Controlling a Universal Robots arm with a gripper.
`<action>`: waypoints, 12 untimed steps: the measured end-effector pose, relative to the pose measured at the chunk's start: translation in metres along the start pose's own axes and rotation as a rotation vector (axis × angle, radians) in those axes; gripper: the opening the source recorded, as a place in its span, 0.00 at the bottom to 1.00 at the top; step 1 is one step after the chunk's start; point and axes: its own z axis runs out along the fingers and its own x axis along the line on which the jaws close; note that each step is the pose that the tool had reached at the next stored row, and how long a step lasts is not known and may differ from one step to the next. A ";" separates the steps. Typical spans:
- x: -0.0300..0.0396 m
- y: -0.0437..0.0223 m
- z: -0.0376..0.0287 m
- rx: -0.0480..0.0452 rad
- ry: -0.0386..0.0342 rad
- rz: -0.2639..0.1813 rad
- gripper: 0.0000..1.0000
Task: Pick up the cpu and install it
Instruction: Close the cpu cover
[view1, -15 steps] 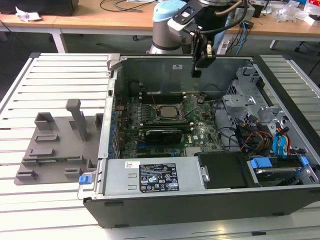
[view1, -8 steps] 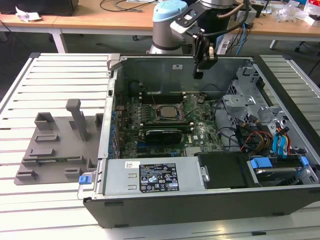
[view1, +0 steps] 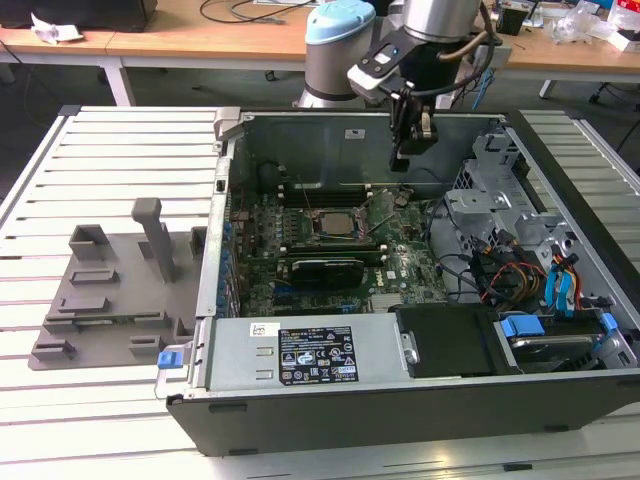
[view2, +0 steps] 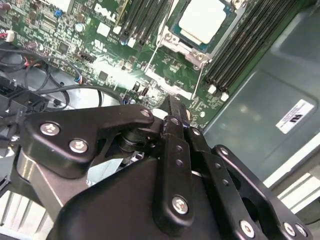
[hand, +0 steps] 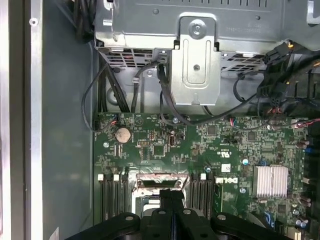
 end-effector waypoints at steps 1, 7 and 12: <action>0.0003 0.0026 0.0025 0.0004 -0.0002 -0.001 0.11; 0.0022 0.0117 0.0174 -0.0017 -0.0014 -0.043 0.11; 0.0055 0.0181 0.0370 -0.0038 -0.0025 -0.083 0.11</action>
